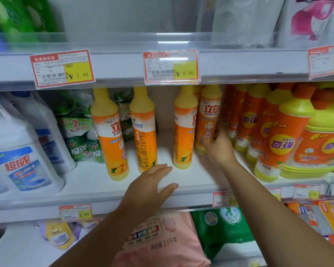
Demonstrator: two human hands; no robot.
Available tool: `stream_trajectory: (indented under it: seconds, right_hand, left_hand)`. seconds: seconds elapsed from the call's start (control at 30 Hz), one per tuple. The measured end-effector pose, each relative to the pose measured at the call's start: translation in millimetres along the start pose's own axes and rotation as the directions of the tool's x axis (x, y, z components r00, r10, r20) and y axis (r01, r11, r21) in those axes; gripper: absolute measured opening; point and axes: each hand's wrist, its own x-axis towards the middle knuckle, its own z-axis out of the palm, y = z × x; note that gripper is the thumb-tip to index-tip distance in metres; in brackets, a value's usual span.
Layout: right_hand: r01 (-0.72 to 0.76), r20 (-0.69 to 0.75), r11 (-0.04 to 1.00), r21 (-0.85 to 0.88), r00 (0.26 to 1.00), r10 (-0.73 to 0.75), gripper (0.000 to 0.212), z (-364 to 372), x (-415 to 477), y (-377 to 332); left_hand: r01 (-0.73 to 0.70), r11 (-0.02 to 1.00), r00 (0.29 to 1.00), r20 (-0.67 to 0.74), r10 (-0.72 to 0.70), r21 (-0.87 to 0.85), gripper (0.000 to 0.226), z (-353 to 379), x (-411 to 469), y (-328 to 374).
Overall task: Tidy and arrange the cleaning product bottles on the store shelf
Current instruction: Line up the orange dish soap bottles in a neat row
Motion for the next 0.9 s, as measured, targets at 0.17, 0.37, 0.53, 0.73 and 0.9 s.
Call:
stream_trajectory:
  seconds: [0.17,0.37,0.53,0.73,0.9]
  right_hand:
    - [-0.017,0.008,0.994,-0.112,1.0,0.018,0.053,-6.2,9.6,12.8]
    - [-0.064,-0.079,0.983,-0.169,0.996,0.051,0.049,-31.4,4.3,20.3]
    - [-0.064,-0.098,0.978,-0.196,0.994,0.046,0.046,-36.8,0.8,23.4]
    - [-0.004,-0.082,0.98,-0.197,0.997,-0.013,0.044,-21.0,13.2,23.0]
    - [0.049,-0.063,0.974,-0.222,0.996,-0.064,0.049,-1.8,37.1,24.1]
  left_hand:
    - [0.007,1.0,1.0,0.012,-0.007,0.016,0.059,-0.6,1.7,-4.8]
    - [0.022,1.0,1.0,-0.018,-0.022,0.019,0.058,-2.7,2.2,0.9]
    - [0.039,0.999,0.999,-0.016,-0.039,0.015,0.057,-3.5,0.9,3.0]
    - [0.059,0.998,0.998,-0.012,-0.059,0.005,0.057,-3.8,0.8,3.1]
    - [0.062,0.998,0.998,0.001,-0.062,0.015,0.059,-2.3,2.9,-0.2]
